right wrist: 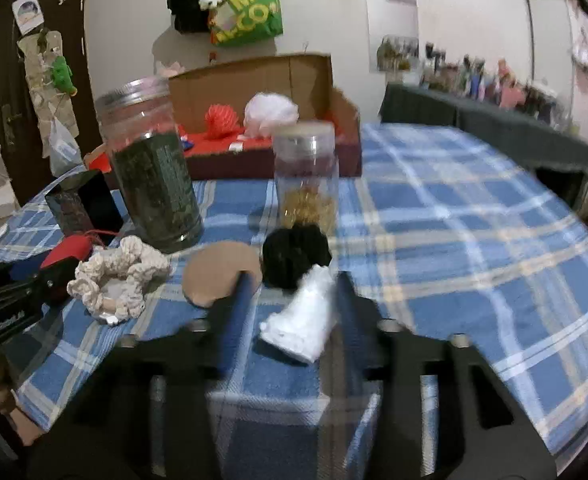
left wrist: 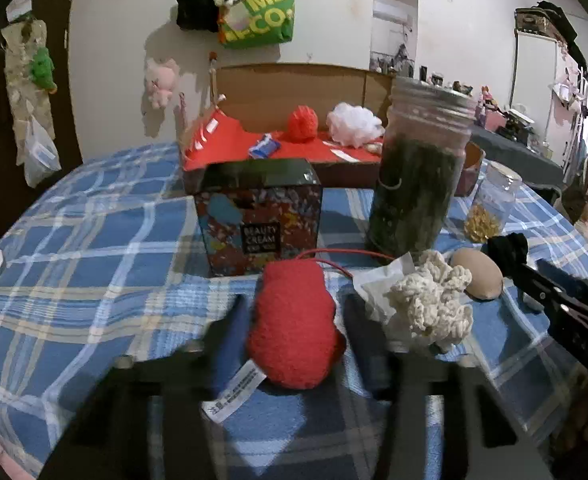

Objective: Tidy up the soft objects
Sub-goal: 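Grasp the red fuzzy sock with the left gripper while the right gripper grasps the white sock, then carry the red sock and white sock up and over to the box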

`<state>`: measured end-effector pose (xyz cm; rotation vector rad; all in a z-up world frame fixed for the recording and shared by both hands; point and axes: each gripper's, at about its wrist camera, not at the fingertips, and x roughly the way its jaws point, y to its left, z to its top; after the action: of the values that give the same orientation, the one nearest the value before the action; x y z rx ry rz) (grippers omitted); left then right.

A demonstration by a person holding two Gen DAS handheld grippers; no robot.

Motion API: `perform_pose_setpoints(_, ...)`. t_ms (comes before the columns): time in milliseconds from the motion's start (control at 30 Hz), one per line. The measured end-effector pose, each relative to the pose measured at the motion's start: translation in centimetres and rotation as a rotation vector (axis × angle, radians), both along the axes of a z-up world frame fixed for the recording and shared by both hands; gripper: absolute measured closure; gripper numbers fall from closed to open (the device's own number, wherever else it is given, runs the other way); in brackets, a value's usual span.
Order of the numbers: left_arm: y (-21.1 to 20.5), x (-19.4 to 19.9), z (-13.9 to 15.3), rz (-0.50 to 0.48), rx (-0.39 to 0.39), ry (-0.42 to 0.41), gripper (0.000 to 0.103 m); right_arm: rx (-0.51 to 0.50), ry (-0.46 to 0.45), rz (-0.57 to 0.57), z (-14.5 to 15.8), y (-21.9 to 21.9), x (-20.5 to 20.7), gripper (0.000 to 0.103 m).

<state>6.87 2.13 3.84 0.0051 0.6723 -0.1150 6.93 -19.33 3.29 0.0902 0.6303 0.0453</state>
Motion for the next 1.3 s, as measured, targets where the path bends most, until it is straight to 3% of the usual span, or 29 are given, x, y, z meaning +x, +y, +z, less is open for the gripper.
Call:
perform_pose_setpoints(100,0.1,-0.2,0.2,-0.006,-0.011,-0.011,0.06,0.018,-0.016,0.008,0.1,-0.3,-0.3,0.085)
perform_pose_setpoints(333,0.0,-0.7,1.1,-0.021,-0.016,-0.038,0.061,0.002,-0.065,0.033,1.4,0.1,-1.1,0.092)
perform_pose_setpoints(667,-0.2,-0.9,1.2,-0.029,-0.007,-0.035,0.061,0.019,-0.059,0.034,1.2,-0.3,-1.4,0.092)
perform_pose_setpoints(833,-0.3,-1.2,0.4,-0.028,0.015,-0.024,0.056,-0.009,-0.035,0.028,0.6,-0.2,-1.5,0.09)
perform_pose_setpoints(933,-0.3,-1.3,0.2,-0.029,0.014,-0.024,0.041,-0.036,-0.038,0.024,0.5,0.1,-1.6,0.073)
perform_pose_setpoints(1000,-0.2,-1.4,0.4,-0.031,0.001,-0.032,0.037,-0.044,-0.047,0.023,0.4,0.1,-1.8,0.023)
perform_pose_setpoints(1033,-0.2,-1.3,0.4,-0.031,0.002,-0.032,0.037,-0.038,-0.061,0.028,0.4,0.1,-2.0,0.023)
perform_pose_setpoints(1233,-0.4,-0.8,0.1,-0.044,0.002,-0.01,0.04,-0.068,-0.063,0.021,0.0,0.3,-1.9,0.024)
perform_pose_setpoints(1267,-0.4,-0.7,0.0,-0.047,0.001,-0.004,0.052,-0.071,-0.058,0.021,-0.1,0.3,-1.9,0.03)
perform_pose_setpoints(1300,-0.4,-0.6,-0.1,-0.045,0.003,0.003,0.057,-0.067,-0.056,0.026,-0.3,0.3,-1.9,0.053)
